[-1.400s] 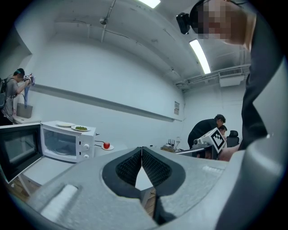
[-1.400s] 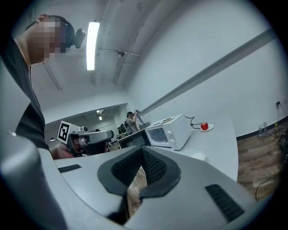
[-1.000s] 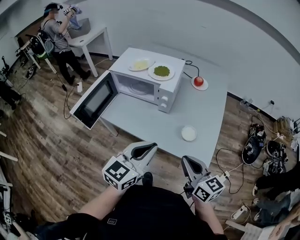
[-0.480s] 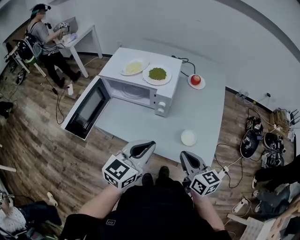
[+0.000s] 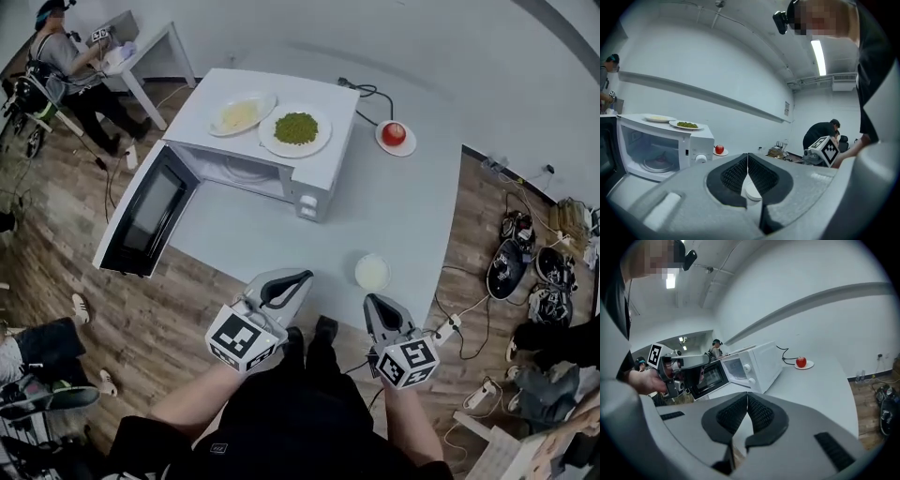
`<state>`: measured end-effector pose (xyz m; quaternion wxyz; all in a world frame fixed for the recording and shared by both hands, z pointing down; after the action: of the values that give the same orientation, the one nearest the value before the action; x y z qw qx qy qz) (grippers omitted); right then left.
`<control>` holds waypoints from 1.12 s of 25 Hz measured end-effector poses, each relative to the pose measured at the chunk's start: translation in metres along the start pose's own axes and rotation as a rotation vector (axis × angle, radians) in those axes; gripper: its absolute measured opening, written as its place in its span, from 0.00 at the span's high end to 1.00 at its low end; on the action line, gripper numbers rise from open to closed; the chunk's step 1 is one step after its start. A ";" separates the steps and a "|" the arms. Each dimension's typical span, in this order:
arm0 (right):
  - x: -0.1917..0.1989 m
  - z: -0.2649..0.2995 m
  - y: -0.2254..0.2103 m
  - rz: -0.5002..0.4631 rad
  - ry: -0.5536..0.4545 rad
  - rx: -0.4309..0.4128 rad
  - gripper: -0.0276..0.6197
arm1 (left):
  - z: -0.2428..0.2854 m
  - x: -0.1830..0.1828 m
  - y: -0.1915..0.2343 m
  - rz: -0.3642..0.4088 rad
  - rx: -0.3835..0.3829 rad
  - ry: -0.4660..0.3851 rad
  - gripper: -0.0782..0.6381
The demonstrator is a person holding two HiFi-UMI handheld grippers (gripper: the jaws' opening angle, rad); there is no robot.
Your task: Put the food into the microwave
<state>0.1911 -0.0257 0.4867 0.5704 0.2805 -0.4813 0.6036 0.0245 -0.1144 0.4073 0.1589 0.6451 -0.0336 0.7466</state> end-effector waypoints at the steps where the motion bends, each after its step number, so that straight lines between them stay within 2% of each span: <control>1: 0.003 0.004 -0.005 -0.009 0.006 0.006 0.94 | 0.006 0.004 0.004 -0.002 -0.006 0.002 0.88; 6: 0.027 0.016 -0.027 -0.040 0.040 0.043 0.94 | 0.034 0.037 0.013 -0.019 0.004 0.034 0.88; 11: 0.045 0.027 -0.056 -0.063 0.063 0.085 0.94 | 0.061 0.066 0.019 0.011 0.017 0.080 0.88; 18: 0.062 0.034 -0.091 -0.076 0.085 0.157 0.93 | 0.093 0.100 0.021 0.011 0.018 0.132 0.87; 23: 0.077 0.042 -0.116 -0.078 0.113 0.213 0.81 | 0.114 0.117 0.021 -0.002 0.034 0.160 0.87; 28: 0.085 0.055 -0.128 0.019 0.137 0.159 0.71 | 0.127 0.122 0.023 -0.024 0.035 0.170 0.87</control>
<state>0.2861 -0.0547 0.6164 0.5720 0.2786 -0.3944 0.6631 0.1244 -0.1452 0.5511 0.1586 0.5823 0.0008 0.7974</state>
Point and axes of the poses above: the fingertips, and each gripper's own axes: z forward along the fingers, y to its left, x out of its underside, the point moved 5 cm from there along -z, backward along the fingers, and after that the axes turned 6 degrees about x, right-handed, at the moved point
